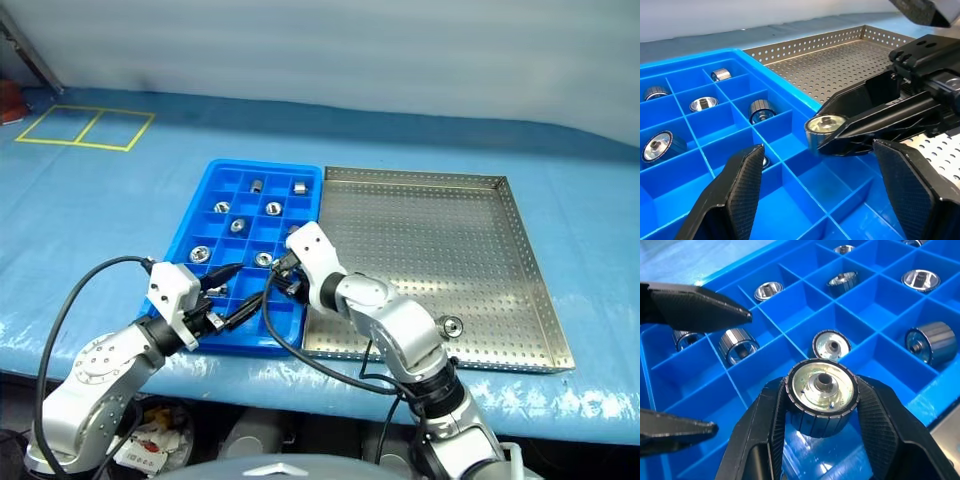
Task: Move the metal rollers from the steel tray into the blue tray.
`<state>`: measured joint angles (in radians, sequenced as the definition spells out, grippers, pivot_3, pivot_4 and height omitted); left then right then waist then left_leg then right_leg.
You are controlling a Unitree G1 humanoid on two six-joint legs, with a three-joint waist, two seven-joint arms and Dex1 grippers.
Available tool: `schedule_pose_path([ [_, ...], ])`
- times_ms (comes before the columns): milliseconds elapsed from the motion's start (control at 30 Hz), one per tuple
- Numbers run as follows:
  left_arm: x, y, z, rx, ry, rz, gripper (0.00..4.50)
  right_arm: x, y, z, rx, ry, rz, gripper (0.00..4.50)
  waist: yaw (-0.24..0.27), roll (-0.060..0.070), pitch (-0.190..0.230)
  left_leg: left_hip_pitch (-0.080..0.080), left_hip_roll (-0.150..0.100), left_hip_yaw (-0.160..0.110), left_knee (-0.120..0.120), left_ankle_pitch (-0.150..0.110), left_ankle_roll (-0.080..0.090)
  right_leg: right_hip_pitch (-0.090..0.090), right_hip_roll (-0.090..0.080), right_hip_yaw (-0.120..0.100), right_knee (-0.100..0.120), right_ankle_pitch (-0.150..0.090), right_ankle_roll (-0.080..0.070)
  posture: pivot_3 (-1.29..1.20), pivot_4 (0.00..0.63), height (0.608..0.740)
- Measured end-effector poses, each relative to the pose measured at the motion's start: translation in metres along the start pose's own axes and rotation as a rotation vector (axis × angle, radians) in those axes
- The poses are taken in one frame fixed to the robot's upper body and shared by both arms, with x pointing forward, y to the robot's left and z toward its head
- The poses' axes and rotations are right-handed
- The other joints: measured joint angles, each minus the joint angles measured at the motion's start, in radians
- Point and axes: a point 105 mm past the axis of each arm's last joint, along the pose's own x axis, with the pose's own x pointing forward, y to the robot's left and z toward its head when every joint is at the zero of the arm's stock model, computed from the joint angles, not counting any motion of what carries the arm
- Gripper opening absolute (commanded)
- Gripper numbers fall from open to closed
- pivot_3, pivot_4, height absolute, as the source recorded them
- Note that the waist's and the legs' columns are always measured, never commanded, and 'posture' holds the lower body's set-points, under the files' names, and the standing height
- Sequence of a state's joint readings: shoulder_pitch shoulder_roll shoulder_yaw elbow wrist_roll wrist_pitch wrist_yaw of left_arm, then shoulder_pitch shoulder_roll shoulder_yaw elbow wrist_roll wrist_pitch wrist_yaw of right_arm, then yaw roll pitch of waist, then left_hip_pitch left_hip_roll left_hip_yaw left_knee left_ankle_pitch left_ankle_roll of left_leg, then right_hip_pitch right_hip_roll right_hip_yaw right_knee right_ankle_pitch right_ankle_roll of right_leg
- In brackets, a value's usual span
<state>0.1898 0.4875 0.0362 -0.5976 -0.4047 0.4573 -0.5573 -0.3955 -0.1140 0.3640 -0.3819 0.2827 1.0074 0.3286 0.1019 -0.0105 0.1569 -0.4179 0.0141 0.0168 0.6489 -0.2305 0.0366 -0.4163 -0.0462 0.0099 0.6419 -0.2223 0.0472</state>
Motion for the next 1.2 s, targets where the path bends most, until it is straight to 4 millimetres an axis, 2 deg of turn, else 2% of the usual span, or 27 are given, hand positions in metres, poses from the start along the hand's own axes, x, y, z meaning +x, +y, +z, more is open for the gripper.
schedule_pose_path([
  [333,-0.004,0.003,-0.004,-0.006,0.017,0.022,3.80,-0.007,-0.011,-0.013,0.000,0.041,-0.036,1.73,0.014,0.000,0.000,0.000,-0.001,0.000,0.000,0.000,0.000,0.000,-0.001,0.000,0.000,-0.001,0.001,0.32,0.150,0.740],
  [600,0.005,-0.001,0.006,0.020,-0.015,-0.031,3.80,-0.014,-0.005,-0.013,0.028,0.028,-0.030,4.33,0.011,0.000,0.000,0.000,0.000,0.000,0.000,0.000,0.000,0.000,-0.001,0.000,-0.001,-0.001,0.001,0.25,0.150,0.740],
  [633,0.005,-0.002,0.007,0.023,-0.017,-0.037,3.80,-0.015,-0.005,-0.013,0.031,0.027,-0.036,4.47,0.009,0.000,0.000,0.000,0.000,0.000,0.000,0.000,0.000,0.000,-0.001,0.000,-0.001,-0.001,0.001,0.24,0.150,0.740],
  [833,0.017,-0.005,0.010,0.042,-0.018,-0.116,3.80,-0.032,-0.018,-0.012,0.073,0.009,-0.149,4.47,-0.009,0.000,0.000,-0.001,-0.001,0.000,0.000,0.000,0.000,-0.001,-0.002,0.000,-0.001,0.000,0.000,0.13,0.150,0.740],
  [967,0.029,-0.011,0.017,0.060,-0.037,-0.184,3.80,-0.060,-0.033,0.000,0.076,-0.052,-0.284,4.47,-0.030,0.000,0.000,-0.002,-0.001,0.000,0.000,0.000,0.000,-0.001,-0.002,0.000,-0.001,0.000,0.000,0.07,0.150,0.740],
  [1200,0.053,-0.030,0.018,0.047,-0.043,-0.325,3.80,-0.105,-0.052,-0.014,0.135,-0.009,-0.515,4.47,-0.085,0.000,0.000,-0.001,-0.001,0.001,0.000,0.000,0.000,-0.001,-0.001,0.001,0.000,0.000,0.000,-0.05,0.150,0.740],
])
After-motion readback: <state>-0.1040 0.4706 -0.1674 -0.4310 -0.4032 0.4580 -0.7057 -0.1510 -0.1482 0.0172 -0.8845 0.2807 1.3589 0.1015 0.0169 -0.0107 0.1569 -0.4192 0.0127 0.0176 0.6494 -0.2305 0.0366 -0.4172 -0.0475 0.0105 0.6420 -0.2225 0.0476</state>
